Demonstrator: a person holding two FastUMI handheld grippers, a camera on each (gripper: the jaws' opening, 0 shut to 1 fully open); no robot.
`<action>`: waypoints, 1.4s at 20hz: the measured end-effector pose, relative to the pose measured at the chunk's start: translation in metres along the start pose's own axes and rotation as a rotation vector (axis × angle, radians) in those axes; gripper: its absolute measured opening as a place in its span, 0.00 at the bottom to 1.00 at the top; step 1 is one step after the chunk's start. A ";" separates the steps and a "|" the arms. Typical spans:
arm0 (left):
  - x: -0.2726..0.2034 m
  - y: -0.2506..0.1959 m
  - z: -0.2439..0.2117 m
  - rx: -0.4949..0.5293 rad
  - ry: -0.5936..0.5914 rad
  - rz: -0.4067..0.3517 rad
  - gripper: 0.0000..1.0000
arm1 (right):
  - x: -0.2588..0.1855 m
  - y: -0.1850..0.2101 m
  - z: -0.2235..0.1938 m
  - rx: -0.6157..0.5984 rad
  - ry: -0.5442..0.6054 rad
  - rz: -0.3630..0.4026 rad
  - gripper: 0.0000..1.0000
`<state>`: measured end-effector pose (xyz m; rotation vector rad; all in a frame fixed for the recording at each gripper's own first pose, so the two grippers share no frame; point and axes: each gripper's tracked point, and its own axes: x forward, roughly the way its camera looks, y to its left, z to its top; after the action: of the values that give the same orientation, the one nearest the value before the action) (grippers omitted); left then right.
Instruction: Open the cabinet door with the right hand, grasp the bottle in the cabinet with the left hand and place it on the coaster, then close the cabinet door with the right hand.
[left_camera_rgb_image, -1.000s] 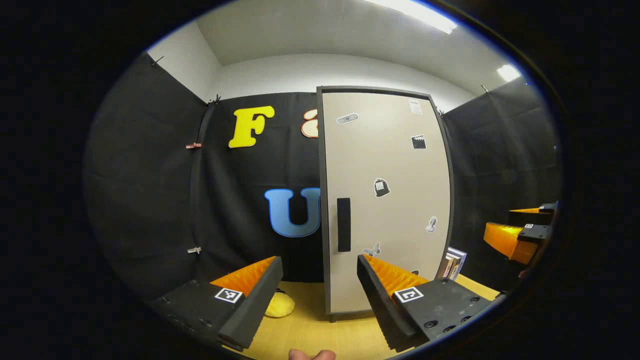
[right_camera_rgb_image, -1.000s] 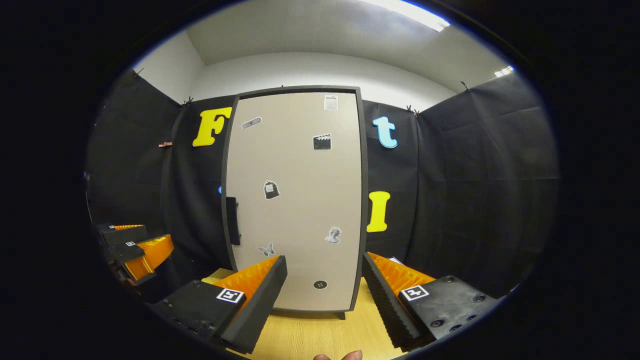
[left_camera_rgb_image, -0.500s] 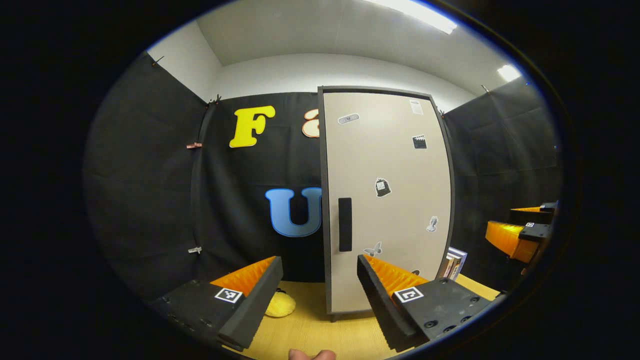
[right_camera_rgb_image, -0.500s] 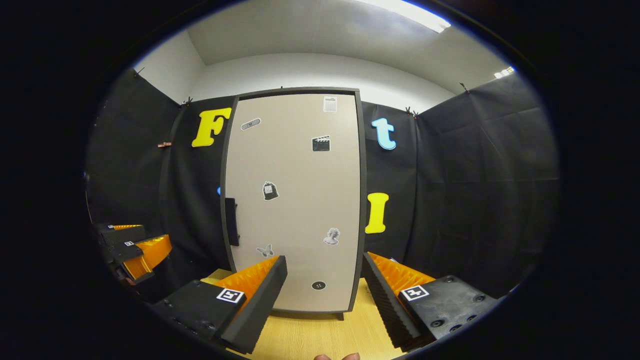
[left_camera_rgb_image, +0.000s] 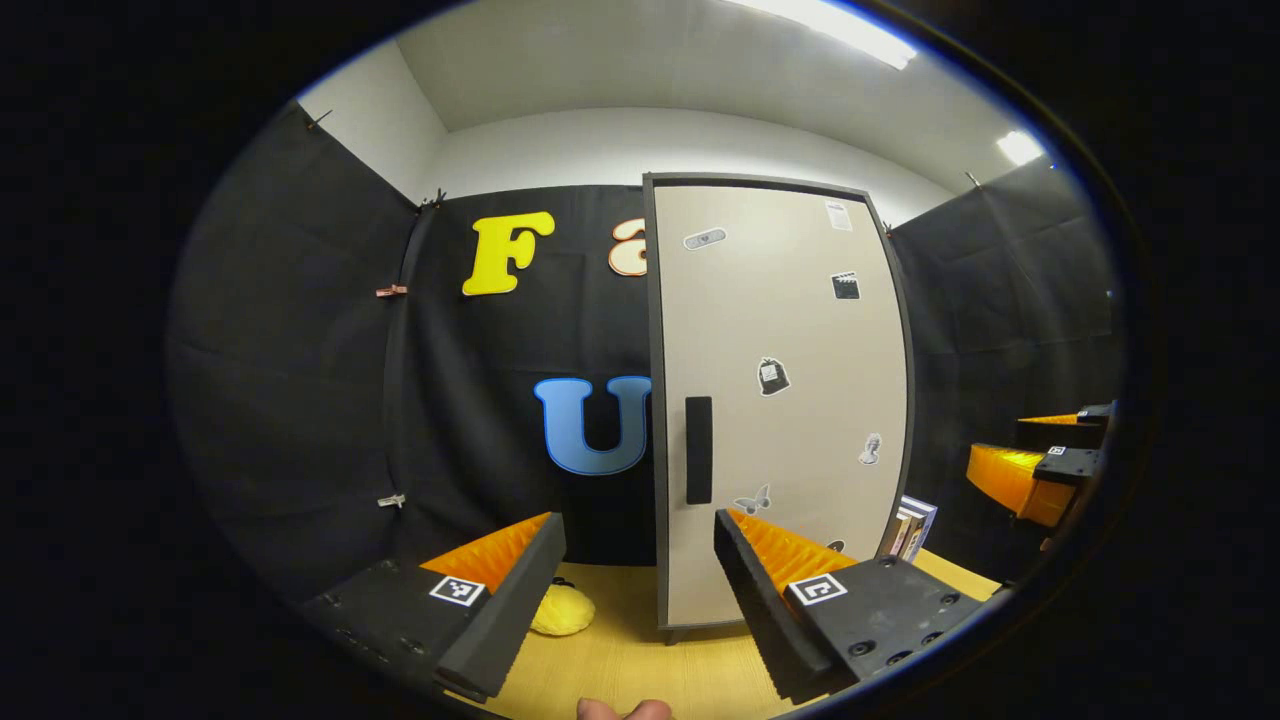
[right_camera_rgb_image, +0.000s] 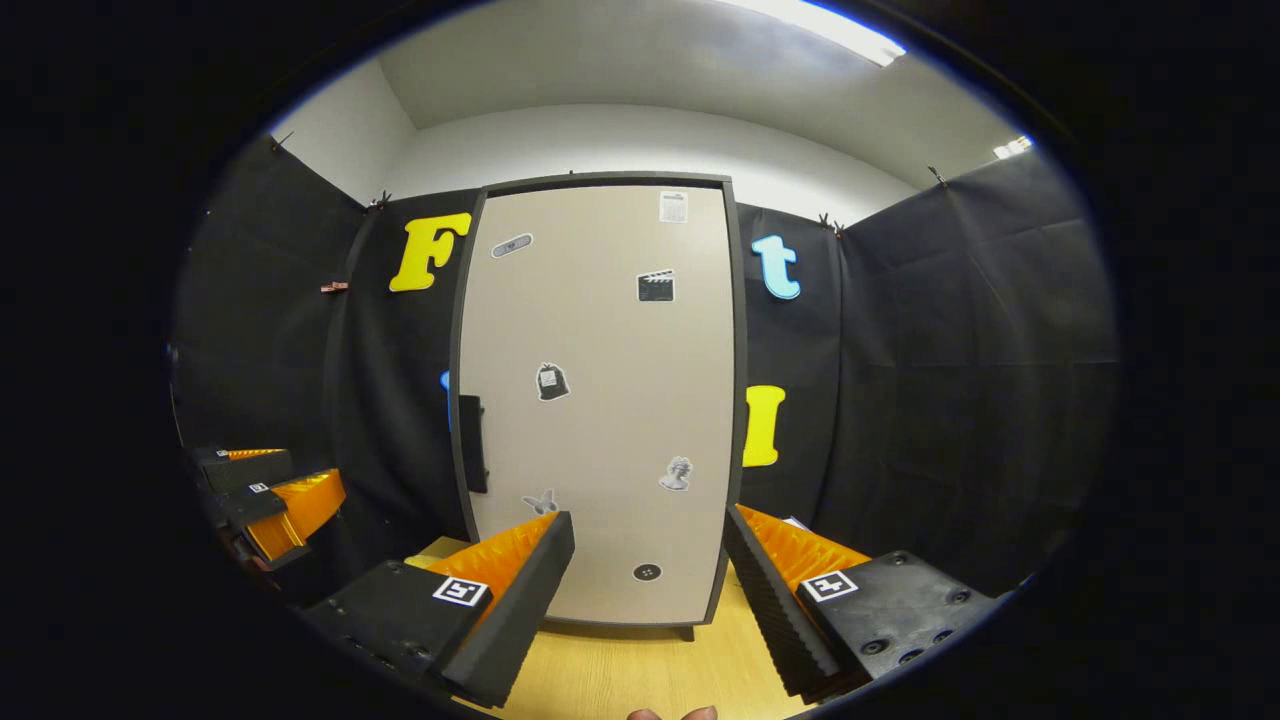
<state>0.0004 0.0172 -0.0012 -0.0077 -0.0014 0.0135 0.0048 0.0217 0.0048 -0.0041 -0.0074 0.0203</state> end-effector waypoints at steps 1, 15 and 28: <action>0.001 0.004 -0.001 0.000 0.000 0.004 0.95 | 0.003 0.005 0.001 0.000 0.000 0.008 0.98; 0.017 0.081 -0.024 0.009 0.018 0.086 0.95 | 0.100 0.132 0.000 0.044 -0.029 0.148 0.97; 0.020 0.112 -0.054 -0.011 0.057 0.121 0.94 | 0.212 0.212 -0.052 0.011 0.022 0.164 0.90</action>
<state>0.0193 0.1289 -0.0559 -0.0191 0.0564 0.1338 0.2133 0.2373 -0.0467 0.0064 0.0151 0.1846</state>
